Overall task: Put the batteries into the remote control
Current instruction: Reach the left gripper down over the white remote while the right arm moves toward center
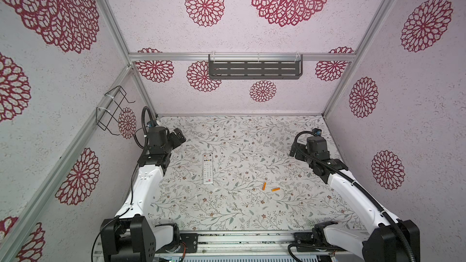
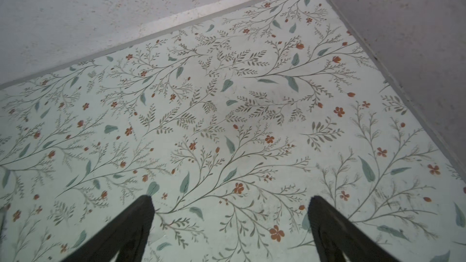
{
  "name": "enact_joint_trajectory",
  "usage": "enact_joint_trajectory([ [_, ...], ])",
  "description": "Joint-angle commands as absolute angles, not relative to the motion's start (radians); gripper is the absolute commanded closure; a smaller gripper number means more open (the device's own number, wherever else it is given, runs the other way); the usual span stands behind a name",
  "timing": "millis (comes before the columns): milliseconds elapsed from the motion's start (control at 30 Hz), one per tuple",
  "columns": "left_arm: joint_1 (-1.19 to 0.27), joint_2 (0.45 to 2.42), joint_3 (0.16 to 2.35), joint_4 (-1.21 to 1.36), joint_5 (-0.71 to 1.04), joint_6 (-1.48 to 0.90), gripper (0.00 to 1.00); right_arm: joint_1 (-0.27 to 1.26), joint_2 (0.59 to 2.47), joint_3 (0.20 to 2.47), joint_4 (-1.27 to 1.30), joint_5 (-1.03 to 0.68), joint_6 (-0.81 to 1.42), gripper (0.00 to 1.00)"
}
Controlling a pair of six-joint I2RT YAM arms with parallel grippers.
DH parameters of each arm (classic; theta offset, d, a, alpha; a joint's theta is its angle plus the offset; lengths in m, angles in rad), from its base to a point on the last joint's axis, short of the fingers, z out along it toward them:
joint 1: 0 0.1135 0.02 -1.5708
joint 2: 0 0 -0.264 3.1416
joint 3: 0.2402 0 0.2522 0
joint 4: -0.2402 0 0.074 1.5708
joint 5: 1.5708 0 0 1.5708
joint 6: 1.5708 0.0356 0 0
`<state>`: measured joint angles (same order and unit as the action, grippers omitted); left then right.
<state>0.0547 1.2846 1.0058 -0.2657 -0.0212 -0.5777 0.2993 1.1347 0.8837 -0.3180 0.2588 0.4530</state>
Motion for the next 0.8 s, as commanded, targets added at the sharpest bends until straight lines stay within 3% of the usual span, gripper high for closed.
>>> enact_joint_trajectory([
  [0,0.031,1.365,1.127,-0.495,0.073,-0.611,0.02,0.372,1.095,0.922,-0.416,0.287,0.518,0.01],
  [267,-0.043,1.494,1.239,-0.629,0.09,-0.622,0.02,0.474,1.197,0.988,-0.391,0.263,0.428,0.01],
  [767,-0.135,1.701,1.419,-0.935,0.022,-0.655,0.02,0.492,1.372,1.114,-0.351,-0.043,0.203,0.01],
])
